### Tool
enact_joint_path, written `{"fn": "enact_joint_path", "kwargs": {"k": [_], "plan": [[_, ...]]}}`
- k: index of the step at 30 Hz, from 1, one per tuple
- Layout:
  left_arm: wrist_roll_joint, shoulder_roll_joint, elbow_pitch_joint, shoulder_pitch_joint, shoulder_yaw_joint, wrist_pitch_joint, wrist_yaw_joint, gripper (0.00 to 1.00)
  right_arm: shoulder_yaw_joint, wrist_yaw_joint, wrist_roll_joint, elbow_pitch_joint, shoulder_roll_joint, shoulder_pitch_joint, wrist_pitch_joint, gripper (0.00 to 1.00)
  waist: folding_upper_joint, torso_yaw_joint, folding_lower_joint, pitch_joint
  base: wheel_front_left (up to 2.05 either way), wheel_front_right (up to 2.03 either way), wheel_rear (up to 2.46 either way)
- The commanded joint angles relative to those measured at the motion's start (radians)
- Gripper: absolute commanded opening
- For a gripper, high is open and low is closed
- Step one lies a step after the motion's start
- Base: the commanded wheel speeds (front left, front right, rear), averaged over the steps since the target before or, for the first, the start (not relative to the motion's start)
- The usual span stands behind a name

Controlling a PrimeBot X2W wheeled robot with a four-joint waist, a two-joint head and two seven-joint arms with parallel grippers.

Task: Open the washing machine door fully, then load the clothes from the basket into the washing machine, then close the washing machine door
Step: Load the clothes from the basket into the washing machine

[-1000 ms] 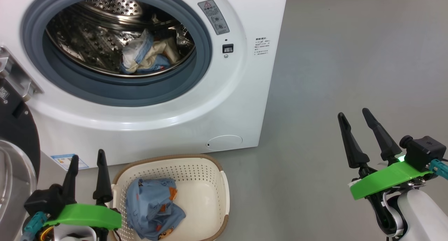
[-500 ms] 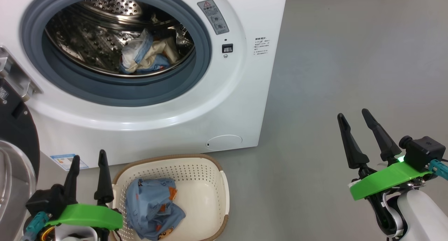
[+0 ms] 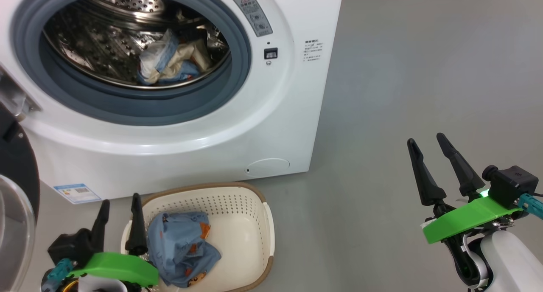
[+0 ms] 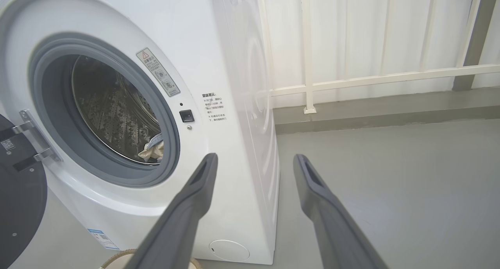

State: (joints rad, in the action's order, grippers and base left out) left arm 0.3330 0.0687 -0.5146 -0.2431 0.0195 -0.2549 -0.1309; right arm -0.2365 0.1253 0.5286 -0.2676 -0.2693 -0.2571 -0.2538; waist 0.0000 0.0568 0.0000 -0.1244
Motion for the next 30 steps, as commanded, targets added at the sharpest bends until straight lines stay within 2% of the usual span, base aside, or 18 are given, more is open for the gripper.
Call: {"fn": "enact_joint_path", "kwargs": {"k": [1, 13, 23, 30], "plan": [[0.005, 0.022, 0.0, -0.038, 0.019, -0.001, 0.002, 1.0, -0.017, 0.005, 0.007, 0.024, -0.013, -0.006, -0.008, 1.0, 0.0, 0.007, 0.0, -0.018, 0.0, 0.0, 0.0], [0.027, 0.046, -0.16, -0.147, -0.035, 0.03, 0.001, 1.0, -0.007, 0.005, 0.002, 0.04, 0.003, -0.042, -0.008, 1.0, 0.0, 0.038, 0.0, -0.136, 0.0, 0.0, 0.0], [0.026, 0.074, -0.422, -0.294, -0.093, 0.079, 0.0, 1.0, 0.003, 0.005, -0.011, 0.057, 0.03, -0.095, -0.008, 1.0, 0.0, 0.076, 0.0, -0.259, 0.0, 0.0, 0.0], [0.022, 0.089, -0.607, -0.387, -0.105, 0.129, 0.017, 1.0, 0.005, 0.005, -0.018, 0.069, 0.046, -0.126, -0.008, 1.0, 0.0, 0.105, 0.0, -0.325, 0.0, 0.0, 0.0]]}}
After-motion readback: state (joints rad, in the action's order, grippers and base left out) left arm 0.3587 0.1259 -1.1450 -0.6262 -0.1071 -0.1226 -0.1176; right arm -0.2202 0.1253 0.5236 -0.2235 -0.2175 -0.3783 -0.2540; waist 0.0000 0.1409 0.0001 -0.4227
